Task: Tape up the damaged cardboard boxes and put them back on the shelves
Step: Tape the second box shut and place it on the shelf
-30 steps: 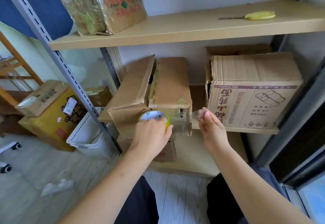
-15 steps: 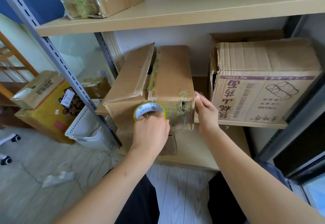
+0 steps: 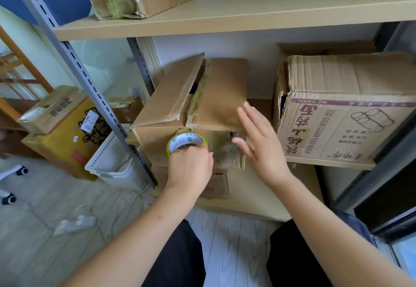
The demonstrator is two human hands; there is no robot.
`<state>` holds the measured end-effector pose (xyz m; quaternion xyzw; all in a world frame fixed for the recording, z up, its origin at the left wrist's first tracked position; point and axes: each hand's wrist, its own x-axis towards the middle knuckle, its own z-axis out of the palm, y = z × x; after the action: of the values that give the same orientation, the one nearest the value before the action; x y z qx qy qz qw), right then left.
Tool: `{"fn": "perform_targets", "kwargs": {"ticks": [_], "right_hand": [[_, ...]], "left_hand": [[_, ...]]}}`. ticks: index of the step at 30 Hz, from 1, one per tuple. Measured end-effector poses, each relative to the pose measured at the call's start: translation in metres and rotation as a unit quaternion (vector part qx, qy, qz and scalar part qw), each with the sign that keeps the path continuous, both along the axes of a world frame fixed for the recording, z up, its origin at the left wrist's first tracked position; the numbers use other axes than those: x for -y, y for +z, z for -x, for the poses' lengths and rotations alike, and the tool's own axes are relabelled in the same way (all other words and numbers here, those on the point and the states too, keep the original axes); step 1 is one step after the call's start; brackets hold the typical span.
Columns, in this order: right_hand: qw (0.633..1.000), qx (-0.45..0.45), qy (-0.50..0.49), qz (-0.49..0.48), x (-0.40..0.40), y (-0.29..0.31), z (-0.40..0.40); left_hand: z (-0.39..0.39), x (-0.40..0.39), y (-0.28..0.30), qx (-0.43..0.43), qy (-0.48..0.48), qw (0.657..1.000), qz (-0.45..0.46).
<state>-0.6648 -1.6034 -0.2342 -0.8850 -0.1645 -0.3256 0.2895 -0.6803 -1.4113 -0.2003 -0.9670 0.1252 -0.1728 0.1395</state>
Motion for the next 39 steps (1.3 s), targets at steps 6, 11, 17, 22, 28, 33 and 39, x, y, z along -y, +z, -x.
{"fn": "perform_targets", "kwargs": {"ticks": [6,11,17,22,28,33,39], "right_hand": [[0.993,-0.051,0.038,0.097,0.017,0.004,-0.021],[0.994,-0.088,-0.005,0.063,0.001,0.010,-0.022],[0.981,-0.104,-0.098,0.129,-0.015,0.024,-0.026],[0.950,-0.159,-0.099,0.248,-0.020,0.044,-0.045],[0.937,-0.231,-0.057,0.256,-0.023,0.040,-0.055],[0.935,-0.231,-0.056,0.264,-0.024,0.043,-0.052],[0.932,-0.234,-0.055,0.270,-0.020,0.044,-0.049]], "left_hand": [[0.000,-0.004,0.008,0.011,0.007,1.000,-0.002],[-0.006,0.000,0.005,-0.007,0.011,1.000,0.002],[-0.013,0.007,0.003,-0.019,0.016,1.000,0.018],[-0.017,0.004,0.002,-0.025,0.005,1.000,0.005],[-0.020,-0.001,-0.003,-0.042,-0.025,0.999,0.023],[-0.022,-0.030,0.002,-0.078,-0.092,0.992,0.027],[-0.029,-0.056,0.019,-0.064,0.039,0.997,0.014]]}}
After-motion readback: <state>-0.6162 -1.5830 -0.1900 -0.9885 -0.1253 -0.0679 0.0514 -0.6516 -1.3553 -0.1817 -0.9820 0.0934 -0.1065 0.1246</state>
